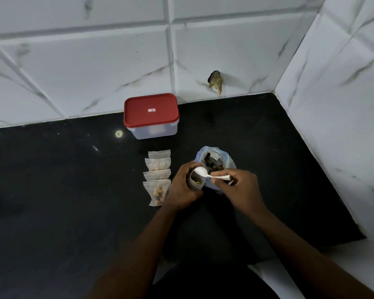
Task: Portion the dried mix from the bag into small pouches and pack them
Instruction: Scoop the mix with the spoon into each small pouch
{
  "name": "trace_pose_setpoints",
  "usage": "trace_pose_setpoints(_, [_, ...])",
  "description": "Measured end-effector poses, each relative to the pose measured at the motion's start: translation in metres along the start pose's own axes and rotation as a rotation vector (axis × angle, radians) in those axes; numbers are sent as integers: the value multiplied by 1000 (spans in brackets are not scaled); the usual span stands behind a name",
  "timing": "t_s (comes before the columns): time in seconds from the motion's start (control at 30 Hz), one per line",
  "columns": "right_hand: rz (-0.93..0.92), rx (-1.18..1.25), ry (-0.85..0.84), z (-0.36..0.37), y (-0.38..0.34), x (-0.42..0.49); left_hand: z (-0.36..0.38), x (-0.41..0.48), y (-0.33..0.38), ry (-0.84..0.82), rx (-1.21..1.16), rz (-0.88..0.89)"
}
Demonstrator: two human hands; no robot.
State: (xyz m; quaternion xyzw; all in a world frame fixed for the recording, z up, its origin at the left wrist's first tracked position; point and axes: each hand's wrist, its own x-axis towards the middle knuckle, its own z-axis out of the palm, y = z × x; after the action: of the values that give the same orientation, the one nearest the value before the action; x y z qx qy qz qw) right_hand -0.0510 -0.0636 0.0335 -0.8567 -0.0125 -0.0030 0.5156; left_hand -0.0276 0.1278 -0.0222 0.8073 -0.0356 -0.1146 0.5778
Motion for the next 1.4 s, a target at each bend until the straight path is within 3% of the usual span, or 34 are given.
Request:
trace_pose_setpoints(0.13, [408, 433, 24, -8, -1, 5, -2, -1, -4, -10, -35, -59])
trace_pose_setpoints(0.27, [478, 439, 106, -20, 5, 14, -2, -4, -5, 0, -67, -110])
trace_pose_setpoints(0.37, [427, 208, 122, -31, 15, 25, -1, -4, -3, 13, -62, -151])
trace_pose_setpoints(0.63, [-43, -552, -166, -29, 24, 58, 6, 1, -4, -96, 23, -272])
trace_pose_setpoints(0.77, [-192, -872, -268, -15, 18, 60, 8, 6, -1, -144, 92, -279])
trace_pose_setpoints(0.87, [-161, -828, -268, -11, 14, 54, 9, 8, 3, -158, 130, -282])
trace_pose_setpoints(1.03, [-50, -509, -230, -22, 22, 56, 10, 8, 4, -175, 123, -287])
trace_pose_setpoints(1.17, [-167, -622, -169, -31, 29, 64, 11, 8, 5, -183, 120, -294])
trace_pose_setpoints(1.3, [-239, -866, -345, -21, 27, 63, 13, 8, 9, -192, 131, -304])
trace_pose_setpoints(1.4, [-208, -782, -363, -16, 28, 63, 13, 7, 12, -195, 126, -313])
